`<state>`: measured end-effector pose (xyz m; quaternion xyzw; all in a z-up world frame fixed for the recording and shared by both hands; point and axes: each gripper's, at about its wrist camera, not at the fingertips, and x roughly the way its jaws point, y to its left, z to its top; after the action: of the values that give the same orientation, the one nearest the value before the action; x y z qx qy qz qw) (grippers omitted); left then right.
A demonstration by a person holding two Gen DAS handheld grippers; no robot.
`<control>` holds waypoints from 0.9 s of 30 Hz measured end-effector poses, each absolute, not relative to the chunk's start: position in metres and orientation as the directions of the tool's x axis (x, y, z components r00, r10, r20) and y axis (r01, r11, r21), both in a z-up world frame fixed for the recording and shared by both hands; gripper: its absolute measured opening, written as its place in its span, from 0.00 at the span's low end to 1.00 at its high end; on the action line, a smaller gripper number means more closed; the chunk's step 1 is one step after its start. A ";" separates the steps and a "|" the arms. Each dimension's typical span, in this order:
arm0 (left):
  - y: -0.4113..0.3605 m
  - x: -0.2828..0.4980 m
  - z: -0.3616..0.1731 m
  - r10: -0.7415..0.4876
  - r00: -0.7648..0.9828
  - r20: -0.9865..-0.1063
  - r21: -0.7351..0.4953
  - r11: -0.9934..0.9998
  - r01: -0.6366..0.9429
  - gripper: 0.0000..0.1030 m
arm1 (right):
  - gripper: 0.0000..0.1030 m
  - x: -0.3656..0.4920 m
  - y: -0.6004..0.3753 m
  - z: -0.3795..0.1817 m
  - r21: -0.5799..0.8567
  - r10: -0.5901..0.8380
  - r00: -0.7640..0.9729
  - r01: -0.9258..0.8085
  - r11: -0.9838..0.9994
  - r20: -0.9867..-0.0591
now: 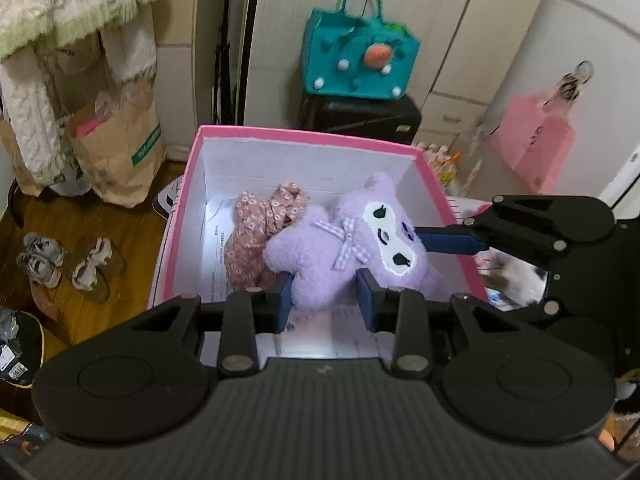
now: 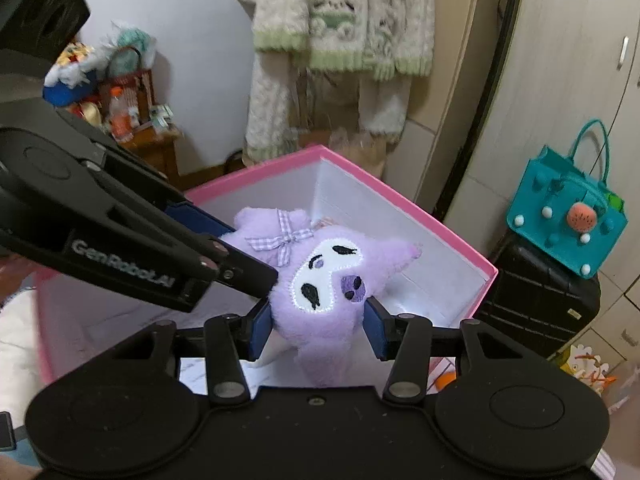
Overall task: Organize soft objects
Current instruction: 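Carry the purple plush toy with both tools into the pink box and open, then withdraw both open tools from the box toward the table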
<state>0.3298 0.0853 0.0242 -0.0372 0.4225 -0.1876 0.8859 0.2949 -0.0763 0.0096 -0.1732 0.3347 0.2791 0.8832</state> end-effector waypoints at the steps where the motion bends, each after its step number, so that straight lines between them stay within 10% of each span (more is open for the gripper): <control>1: 0.084 0.339 0.021 -0.359 0.561 -0.746 -0.228 0.929 0.292 0.32 | 0.52 0.302 -0.077 0.006 -0.116 0.371 0.613 -0.607 0.786 -0.698; 27: 0.070 0.355 0.011 -0.279 0.568 -0.774 -0.118 0.946 0.303 0.43 | 0.60 0.314 -0.087 0.009 -0.083 0.355 0.596 -0.583 0.809 -0.721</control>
<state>0.3553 0.0702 0.0112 0.0139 0.4346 -0.1642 0.8854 0.3141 -0.0869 0.0093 -0.1572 0.3622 0.2665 0.8792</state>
